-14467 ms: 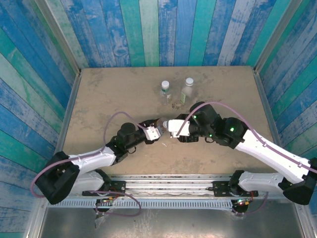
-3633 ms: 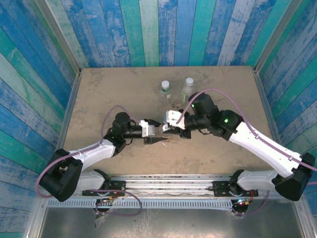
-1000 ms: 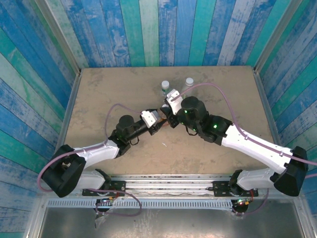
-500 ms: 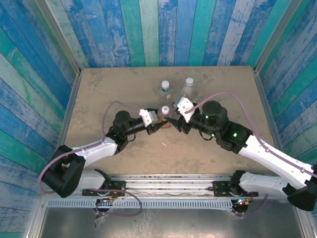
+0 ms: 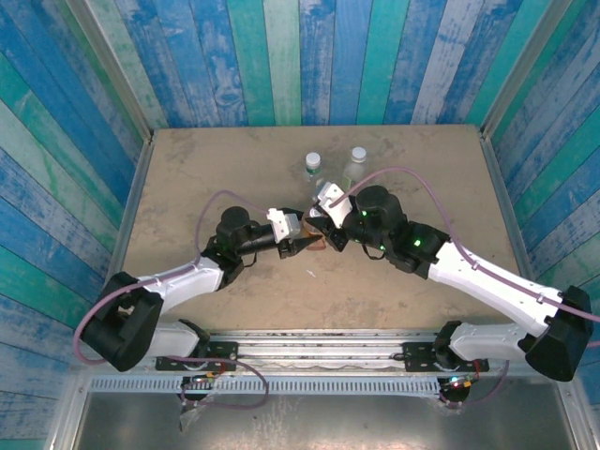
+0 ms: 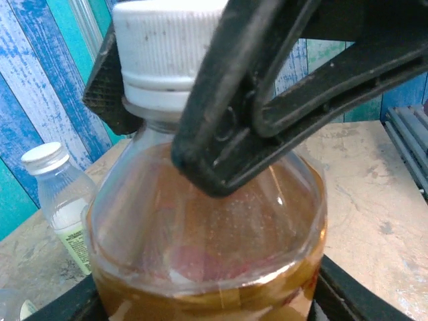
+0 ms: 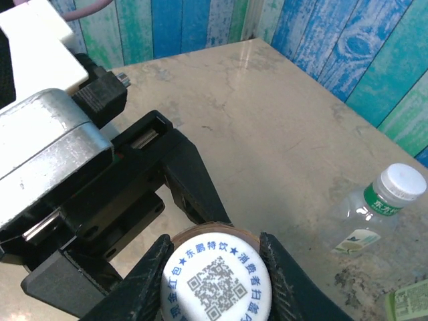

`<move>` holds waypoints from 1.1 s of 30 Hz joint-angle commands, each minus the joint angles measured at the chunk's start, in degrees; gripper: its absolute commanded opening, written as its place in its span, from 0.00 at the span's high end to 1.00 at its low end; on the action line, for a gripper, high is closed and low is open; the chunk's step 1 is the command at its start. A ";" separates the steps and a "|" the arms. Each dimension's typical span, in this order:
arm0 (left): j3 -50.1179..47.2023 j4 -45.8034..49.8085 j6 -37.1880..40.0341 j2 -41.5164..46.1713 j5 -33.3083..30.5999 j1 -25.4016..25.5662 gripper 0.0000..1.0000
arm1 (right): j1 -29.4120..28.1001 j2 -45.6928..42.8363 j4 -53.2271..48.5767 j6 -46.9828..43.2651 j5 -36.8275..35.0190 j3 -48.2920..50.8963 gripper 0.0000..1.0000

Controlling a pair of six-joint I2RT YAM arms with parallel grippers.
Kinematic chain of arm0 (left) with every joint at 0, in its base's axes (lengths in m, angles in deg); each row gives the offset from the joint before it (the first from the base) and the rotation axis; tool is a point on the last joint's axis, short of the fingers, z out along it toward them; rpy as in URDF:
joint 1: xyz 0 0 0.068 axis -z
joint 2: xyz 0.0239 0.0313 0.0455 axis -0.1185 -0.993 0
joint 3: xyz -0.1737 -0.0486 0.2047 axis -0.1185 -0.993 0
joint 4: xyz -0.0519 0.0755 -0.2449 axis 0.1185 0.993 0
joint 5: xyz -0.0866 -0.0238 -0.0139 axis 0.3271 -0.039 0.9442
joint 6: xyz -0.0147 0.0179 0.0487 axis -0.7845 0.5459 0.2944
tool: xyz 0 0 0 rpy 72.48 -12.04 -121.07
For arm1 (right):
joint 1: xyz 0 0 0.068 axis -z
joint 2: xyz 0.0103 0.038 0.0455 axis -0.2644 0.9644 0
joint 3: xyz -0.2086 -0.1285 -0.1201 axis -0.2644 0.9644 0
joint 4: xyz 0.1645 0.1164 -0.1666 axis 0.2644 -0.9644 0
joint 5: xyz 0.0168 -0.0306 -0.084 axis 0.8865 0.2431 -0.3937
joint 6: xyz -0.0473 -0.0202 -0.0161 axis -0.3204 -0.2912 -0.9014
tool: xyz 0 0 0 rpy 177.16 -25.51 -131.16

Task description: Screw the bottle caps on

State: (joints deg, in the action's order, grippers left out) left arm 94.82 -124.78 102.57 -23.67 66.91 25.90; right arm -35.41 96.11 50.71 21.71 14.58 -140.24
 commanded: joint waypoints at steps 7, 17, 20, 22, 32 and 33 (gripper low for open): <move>-2.97 -8.09 -5.09 -1.21 -7.54 0.21 0.01 | 0.42 -2.44 1.66 2.94 -9.72 1.90 0.95; -13.15 -2.62 -11.19 9.12 -25.68 0.60 0.06 | 5.42 5.16 11.36 10.36 -12.47 3.37 0.96; -14.90 0.83 -11.83 12.58 -26.52 0.60 0.06 | 6.42 9.37 15.36 11.06 -12.07 3.09 0.95; -15.38 3.70 -12.14 14.48 -26.31 0.60 0.06 | 7.33 12.78 17.09 12.04 -12.65 2.24 0.95; -16.35 10.22 -12.45 17.97 -25.07 0.60 0.06 | 9.15 21.66 22.20 11.71 -11.05 2.24 0.90; -16.28 10.33 -12.38 17.93 -25.08 0.60 0.06 | 9.13 22.02 22.39 11.70 -11.08 2.37 0.87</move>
State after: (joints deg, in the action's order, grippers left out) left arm 78.76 -116.58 90.61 -6.71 41.99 26.30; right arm -26.49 116.98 70.14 32.90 3.54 -137.26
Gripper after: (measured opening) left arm 0.938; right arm 0.321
